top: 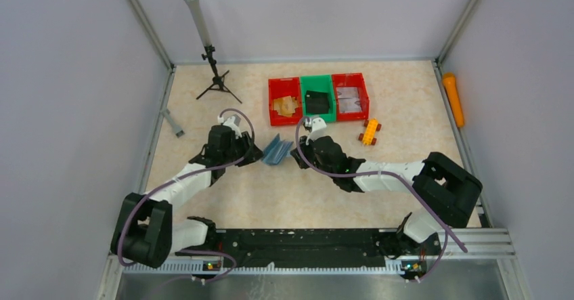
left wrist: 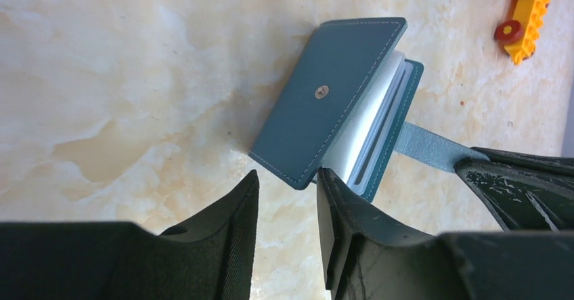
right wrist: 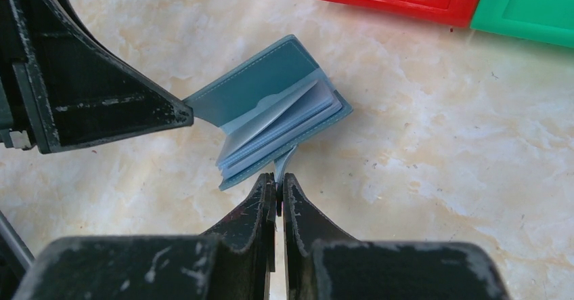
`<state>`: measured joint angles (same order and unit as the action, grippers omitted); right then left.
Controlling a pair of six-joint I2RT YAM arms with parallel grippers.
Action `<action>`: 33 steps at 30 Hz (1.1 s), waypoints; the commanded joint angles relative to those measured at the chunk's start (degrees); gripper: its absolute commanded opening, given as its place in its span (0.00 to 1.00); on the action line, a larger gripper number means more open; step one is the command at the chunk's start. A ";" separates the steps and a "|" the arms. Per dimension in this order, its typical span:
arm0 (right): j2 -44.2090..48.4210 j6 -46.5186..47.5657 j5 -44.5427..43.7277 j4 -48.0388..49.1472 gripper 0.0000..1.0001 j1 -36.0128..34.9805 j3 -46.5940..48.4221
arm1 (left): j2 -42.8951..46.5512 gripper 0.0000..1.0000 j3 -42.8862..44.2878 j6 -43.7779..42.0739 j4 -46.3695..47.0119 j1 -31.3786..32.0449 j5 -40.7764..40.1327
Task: Take the credit cards out of the card holder
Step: Open the card holder at the center of the board.
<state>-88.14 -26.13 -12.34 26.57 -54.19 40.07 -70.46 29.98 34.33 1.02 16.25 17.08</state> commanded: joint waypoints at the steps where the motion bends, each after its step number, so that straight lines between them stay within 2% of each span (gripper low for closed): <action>1: 2.36 -0.07 0.21 2.16 0.00 0.58 0.23 | 4.34 0.41 -0.86 -1.01 -0.74 -0.20 -5.83; 4: 2.36 0.00 0.31 2.17 0.00 0.51 0.22 | 5.80 0.44 -1.03 -1.31 -2.98 -0.25 -8.60; 11: 2.36 0.09 0.86 2.35 0.00 0.55 0.27 | 3.64 0.53 0.13 -2.19 -4.00 -0.23 -9.12; 17: 2.36 0.14 1.42 2.26 0.00 0.56 0.34 | 1.80 0.72 0.30 -3.98 -3.08 -0.17 -8.89; 24: 1.44 0.50 3.49 1.35 0.00 0.63 1.52 | -3.55 0.73 4.71 -4.66 -3.51 -0.08 -11.50; 28: 1.07 0.60 3.98 1.22 0.00 0.65 1.82 | -3.20 0.71 4.98 -5.27 0.49 0.00 -7.77; 33: 0.53 0.67 4.31 1.29 0.00 0.62 2.02 | -1.75 0.74 3.84 -5.93 4.41 0.27 -4.29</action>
<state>-88.14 -26.04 -8.91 26.39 -54.08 40.14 -73.95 32.93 29.78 -0.47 16.27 9.10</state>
